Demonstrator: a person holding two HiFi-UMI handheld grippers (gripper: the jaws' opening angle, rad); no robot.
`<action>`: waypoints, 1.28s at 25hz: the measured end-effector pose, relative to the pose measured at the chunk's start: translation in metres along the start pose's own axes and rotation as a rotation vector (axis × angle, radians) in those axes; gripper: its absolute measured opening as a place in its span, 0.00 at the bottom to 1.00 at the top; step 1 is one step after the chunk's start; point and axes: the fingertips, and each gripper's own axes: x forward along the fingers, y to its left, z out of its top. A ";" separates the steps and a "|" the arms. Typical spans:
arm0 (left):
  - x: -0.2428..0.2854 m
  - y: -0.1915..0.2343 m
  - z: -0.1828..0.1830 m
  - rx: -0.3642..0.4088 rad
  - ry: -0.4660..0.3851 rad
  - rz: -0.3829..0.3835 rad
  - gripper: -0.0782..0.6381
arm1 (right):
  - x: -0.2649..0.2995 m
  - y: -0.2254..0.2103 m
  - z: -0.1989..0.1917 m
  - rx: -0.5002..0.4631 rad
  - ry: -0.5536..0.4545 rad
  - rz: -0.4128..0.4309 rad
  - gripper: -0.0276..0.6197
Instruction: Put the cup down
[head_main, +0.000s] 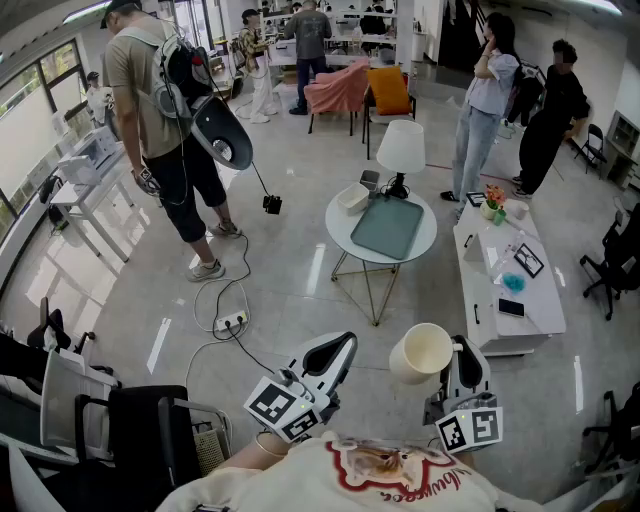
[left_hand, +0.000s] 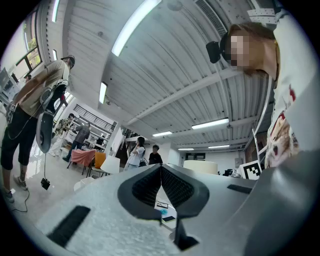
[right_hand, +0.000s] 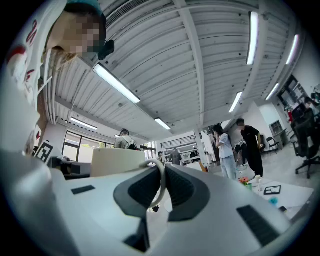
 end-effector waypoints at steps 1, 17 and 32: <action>0.000 0.000 0.000 -0.001 -0.001 0.001 0.13 | 0.000 0.001 0.000 0.001 -0.001 0.001 0.12; -0.007 -0.010 -0.004 0.008 0.009 0.009 0.13 | -0.012 0.003 0.001 -0.002 -0.012 0.006 0.12; 0.005 -0.039 -0.019 0.041 0.016 0.018 0.13 | -0.026 -0.020 -0.003 0.022 -0.002 0.018 0.12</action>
